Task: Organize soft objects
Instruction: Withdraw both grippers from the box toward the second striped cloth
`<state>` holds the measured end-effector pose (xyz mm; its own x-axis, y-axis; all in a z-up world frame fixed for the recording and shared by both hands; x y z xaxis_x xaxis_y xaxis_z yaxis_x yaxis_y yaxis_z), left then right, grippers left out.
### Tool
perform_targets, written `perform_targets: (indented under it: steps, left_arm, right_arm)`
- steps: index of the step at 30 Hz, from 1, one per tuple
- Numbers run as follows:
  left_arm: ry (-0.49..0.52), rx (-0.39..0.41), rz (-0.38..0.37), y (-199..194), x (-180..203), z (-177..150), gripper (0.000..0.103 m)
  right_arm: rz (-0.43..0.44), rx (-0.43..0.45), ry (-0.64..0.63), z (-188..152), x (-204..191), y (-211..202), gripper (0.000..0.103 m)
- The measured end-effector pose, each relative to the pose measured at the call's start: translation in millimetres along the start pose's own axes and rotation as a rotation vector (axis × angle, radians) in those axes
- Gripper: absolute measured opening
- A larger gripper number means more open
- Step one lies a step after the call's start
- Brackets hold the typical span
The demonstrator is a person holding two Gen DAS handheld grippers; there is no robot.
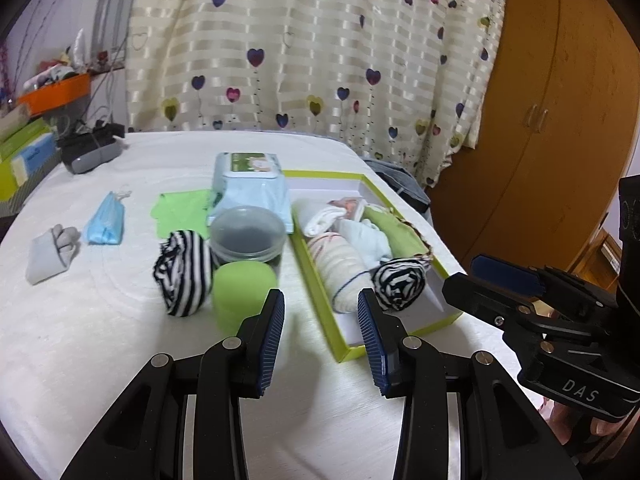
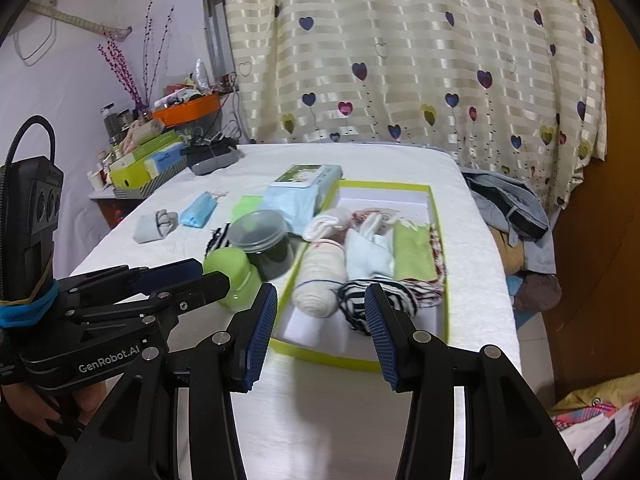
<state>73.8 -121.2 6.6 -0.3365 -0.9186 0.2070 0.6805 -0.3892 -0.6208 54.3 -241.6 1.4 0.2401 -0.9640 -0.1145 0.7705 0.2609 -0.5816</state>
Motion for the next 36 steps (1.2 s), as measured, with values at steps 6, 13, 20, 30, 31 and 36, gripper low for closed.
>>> perform_targets:
  steps: [6,13,20,30,31,36]
  left_arm:
    - [-0.029,0.012,0.020,-7,-18,0,0.037]
    - [-0.061,0.029,0.047,-15,-37,2,0.037]
    - [-0.099,0.031,0.078,-16,-60,0,0.037]
    - [-0.145,0.029,0.106,-14,-87,0,0.037]
    - [-0.148,0.028,0.108,-14,-88,0,0.037]
    - [-0.171,0.015,0.118,-9,-102,-2,0.038]
  right_arm:
    - [0.016,-0.007,-0.025,4,-16,3,0.047]
    - [0.039,-0.010,-0.051,9,-33,9,0.047]
    - [0.064,-0.023,-0.081,11,-51,19,0.047]
    - [0.071,-0.034,-0.104,14,-64,30,0.047]
    - [0.072,-0.034,-0.105,15,-64,31,0.047]
    - [0.081,-0.038,-0.112,16,-69,37,0.047]
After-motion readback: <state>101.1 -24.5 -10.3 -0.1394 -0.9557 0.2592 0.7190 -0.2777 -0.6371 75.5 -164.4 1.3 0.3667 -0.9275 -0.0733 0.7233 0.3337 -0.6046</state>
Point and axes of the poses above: each gripper's, at about its wrist camera, not at the fingertips, and y roughly the way its jaws point, x to its right, z to its top, the point moved 8 cm from there along y, roughly the way its jaws point, and after that the axes turned 1 degree about -y, right-handed, at the moved point
